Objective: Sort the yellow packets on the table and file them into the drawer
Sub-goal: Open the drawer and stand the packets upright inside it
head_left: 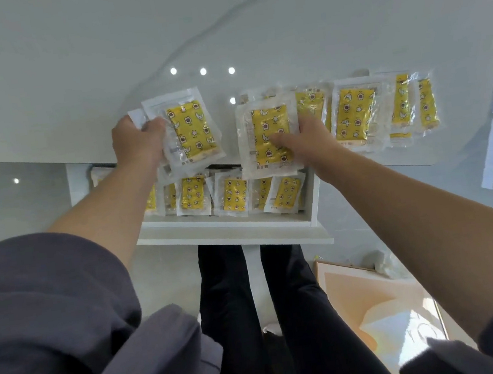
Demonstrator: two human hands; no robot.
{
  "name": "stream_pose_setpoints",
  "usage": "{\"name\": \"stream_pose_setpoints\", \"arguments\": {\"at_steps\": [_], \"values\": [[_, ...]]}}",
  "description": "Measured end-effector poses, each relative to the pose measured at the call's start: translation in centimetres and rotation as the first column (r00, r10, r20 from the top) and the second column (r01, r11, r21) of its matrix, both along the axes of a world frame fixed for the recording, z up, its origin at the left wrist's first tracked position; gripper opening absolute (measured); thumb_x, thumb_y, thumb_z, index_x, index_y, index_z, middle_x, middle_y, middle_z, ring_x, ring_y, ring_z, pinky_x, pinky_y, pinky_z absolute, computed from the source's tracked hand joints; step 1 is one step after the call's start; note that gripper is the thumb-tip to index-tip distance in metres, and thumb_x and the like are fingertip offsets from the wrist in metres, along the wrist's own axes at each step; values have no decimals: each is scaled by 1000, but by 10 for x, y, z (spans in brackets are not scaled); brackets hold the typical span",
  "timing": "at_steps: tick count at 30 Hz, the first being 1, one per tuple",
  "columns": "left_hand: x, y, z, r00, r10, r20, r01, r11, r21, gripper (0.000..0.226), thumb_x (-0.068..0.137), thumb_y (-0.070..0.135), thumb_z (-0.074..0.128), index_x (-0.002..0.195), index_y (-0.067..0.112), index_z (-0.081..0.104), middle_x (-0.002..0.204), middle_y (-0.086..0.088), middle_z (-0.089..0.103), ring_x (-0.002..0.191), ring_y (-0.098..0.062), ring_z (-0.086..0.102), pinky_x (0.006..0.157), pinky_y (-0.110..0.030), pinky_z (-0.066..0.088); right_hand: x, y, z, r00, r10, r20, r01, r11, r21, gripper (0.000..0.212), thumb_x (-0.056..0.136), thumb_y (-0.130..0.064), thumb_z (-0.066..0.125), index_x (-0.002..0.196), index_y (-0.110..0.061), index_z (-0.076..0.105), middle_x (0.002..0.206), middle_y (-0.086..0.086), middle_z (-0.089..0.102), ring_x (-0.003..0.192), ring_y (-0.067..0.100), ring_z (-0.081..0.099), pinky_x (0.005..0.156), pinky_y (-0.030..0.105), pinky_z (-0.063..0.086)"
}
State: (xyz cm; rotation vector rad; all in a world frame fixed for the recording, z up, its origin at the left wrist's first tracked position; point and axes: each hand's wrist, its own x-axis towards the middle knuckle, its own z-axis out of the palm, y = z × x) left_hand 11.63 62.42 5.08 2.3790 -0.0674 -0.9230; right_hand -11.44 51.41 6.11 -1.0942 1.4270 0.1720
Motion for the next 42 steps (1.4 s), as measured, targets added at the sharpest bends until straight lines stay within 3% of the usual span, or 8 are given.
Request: {"name": "stream_pose_setpoints", "arguments": {"at_steps": [10, 17, 20, 24, 28, 32, 36, 42], "values": [[-5, 2, 2, 989, 148, -26, -151, 976, -155, 17, 81, 24, 73, 94, 25, 62, 85, 10, 65, 73, -6, 62, 62, -19, 48, 3, 43, 2, 995, -84, 49, 84, 996, 2, 11, 90, -16, 67, 89, -27, 63, 89, -8, 70, 89, 13, 68, 87, 38, 56], [8, -19, 9, 974, -227, 9, 227, 969, -97, 14, 84, 29, 72, 95, 23, 65, 85, 8, 62, 68, -2, 56, 47, -5, 39, 15, 44, -1, 989, -149, 13, 149, 989, -5, 25, 88, -22, 69, 113, -18, 65, 101, -2, 72, 96, 19, 69, 92, 45, 55], [13, -18, 11, 947, -322, 7, 322, 944, -76, 11, 87, 28, 69, 93, 22, 63, 74, 9, 55, 59, -3, 50, 36, -5, 35, 19, 45, -5, 986, -168, 5, 168, 986, 10, 21, 87, -22, 70, 107, -18, 65, 102, 1, 73, 97, 22, 69, 92, 46, 54], [24, -9, 10, 899, -437, -42, 434, 899, -62, 10, 89, 27, 65, 97, 21, 64, 74, 5, 57, 58, -8, 52, 41, -11, 41, 25, 50, -9, 985, -173, -5, 173, 985, 16, 11, 88, -17, 69, 98, -20, 66, 99, 2, 73, 92, 21, 70, 89, 45, 56], [46, 11, 6, 825, -545, -149, 552, 833, 11, 13, 91, 17, 63, 103, 20, 65, 82, 4, 62, 67, -10, 56, 54, -20, 42, 30, 54, -11, 987, -157, -23, 158, 987, 22, 25, 88, -17, 69, 112, -12, 66, 101, 3, 73, 93, 20, 70, 89, 44, 56], [66, 42, 1, 642, -673, -366, 737, 673, 55, 13, 88, 13, 66, 101, 17, 68, 93, 0, 67, 87, -19, 61, 75, -30, 48, 35, 62, -14, 997, -78, -21, 80, 993, 82, 13, 89, -16, 68, 101, -20, 65, 103, 4, 72, 97, 23, 69, 89, 43, 56], [77, 77, -17, 449, -754, -479, 885, 449, 123, 7, 89, 18, 67, 93, 22, 66, 90, 1, 66, 85, -20, 62, 67, -29, 45, 37, 80, -29, 996, 91, 22, -94, 969, 228, 22, 90, -9, 66, 111, -13, 65, 108, 6, 72, 97, 22, 70, 88, 39, 57], [77, 121, -69, 468, -791, -395, 883, 432, 182, 9, 91, 15, 64, 83, 20, 62, 84, -3, 63, 70, -15, 54, 57, -25, 36, 32, 120, -75, 979, 157, -128, -117, 955, 274, 25, 89, -13, 67, 114, -13, 62, 108, 5, 69, 96, 22, 67, 88, 38, 55]]}}
